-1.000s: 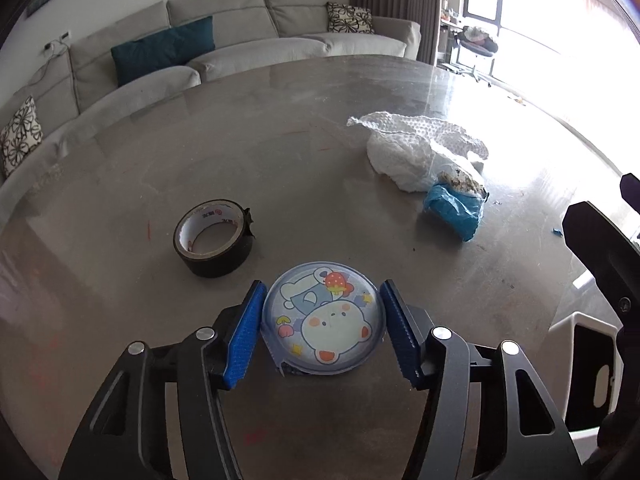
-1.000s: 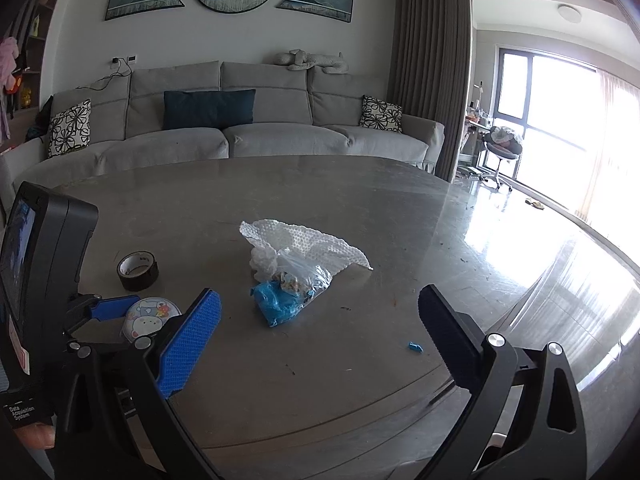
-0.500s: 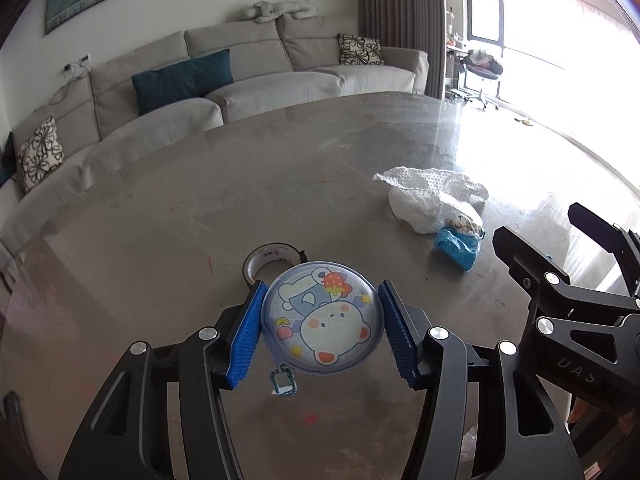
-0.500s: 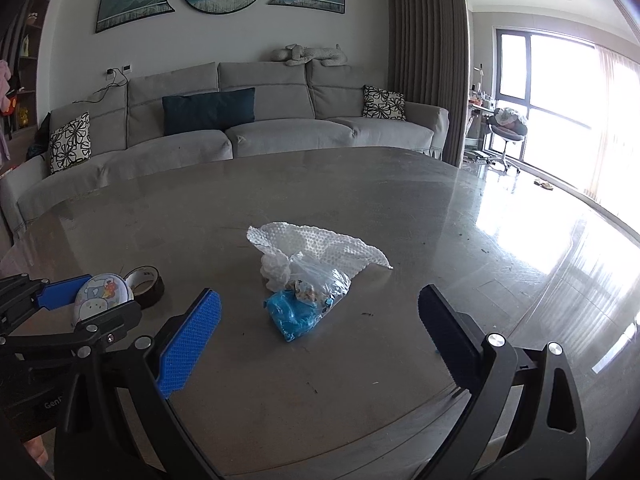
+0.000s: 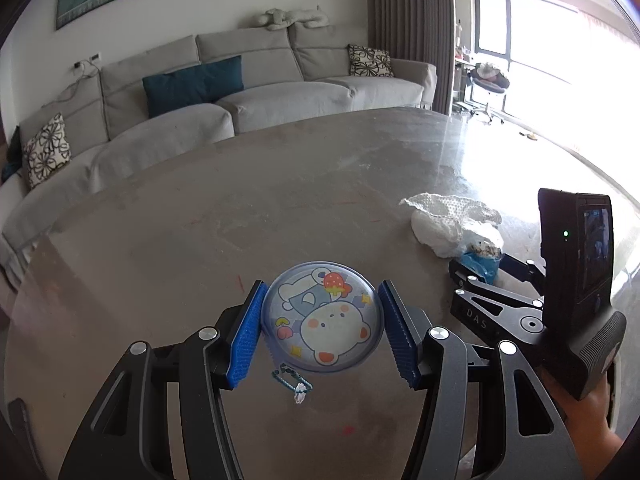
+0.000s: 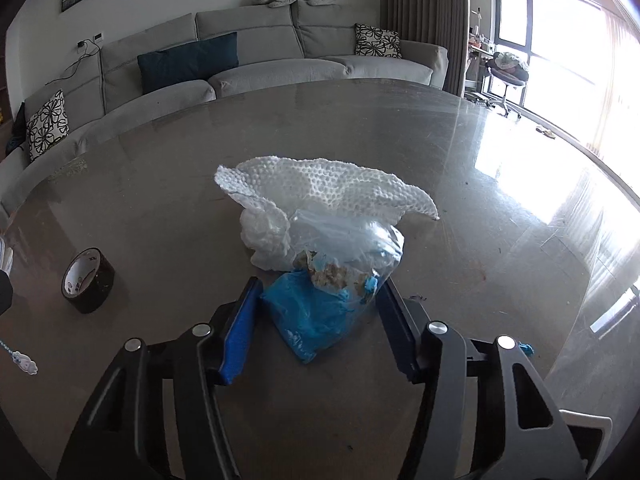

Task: Collect trash
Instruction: 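Grasp the cartoon tin lid with the left gripper while the right grasps the clear plastic bag, then carry the tin lid and plastic bag over the white trash bin, then open the left gripper then the right gripper to drop both items into the bin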

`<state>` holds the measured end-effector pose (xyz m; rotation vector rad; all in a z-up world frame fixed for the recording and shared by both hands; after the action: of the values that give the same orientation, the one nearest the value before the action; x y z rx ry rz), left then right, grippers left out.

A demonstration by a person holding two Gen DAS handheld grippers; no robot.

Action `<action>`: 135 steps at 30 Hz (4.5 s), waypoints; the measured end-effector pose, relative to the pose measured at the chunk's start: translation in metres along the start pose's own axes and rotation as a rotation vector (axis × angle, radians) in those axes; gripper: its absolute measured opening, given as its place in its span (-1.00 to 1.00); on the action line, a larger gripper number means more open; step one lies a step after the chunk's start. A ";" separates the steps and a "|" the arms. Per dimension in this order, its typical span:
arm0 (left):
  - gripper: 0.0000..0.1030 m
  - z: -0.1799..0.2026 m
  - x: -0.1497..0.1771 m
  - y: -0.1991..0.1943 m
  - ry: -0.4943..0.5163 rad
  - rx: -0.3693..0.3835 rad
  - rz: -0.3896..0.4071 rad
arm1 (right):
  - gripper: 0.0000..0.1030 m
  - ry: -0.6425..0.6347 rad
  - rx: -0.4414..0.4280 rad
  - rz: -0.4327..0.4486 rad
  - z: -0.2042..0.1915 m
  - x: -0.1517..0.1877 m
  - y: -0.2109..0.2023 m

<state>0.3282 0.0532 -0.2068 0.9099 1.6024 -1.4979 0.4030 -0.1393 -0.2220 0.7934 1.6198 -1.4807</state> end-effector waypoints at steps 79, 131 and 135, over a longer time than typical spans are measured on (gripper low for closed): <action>0.14 0.469 0.155 -0.066 0.496 0.758 -0.143 | -0.33 0.022 0.523 -0.017 0.319 0.123 -0.230; 0.93 0.377 0.087 -0.069 0.472 0.571 -0.010 | 0.92 -0.056 0.375 -0.386 0.292 0.180 -0.143; 0.92 0.375 0.082 -0.073 0.442 0.580 -0.014 | 0.92 -0.054 0.377 -0.389 0.294 0.182 -0.144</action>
<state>0.2452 -0.3252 -0.2582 1.6474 1.4763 -1.9096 0.2301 -0.4593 -0.3107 0.6508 1.5326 -2.1083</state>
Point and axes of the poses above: each gripper's, at about its wrist camera, not at the fingertips, and y roughly the way its jaws point, z to its right, x to its underside, the point moved 5 cm from there along y, roughly the way its jaws point, and after that the axes turned 12 degrees about z, right-handed, at the moved point
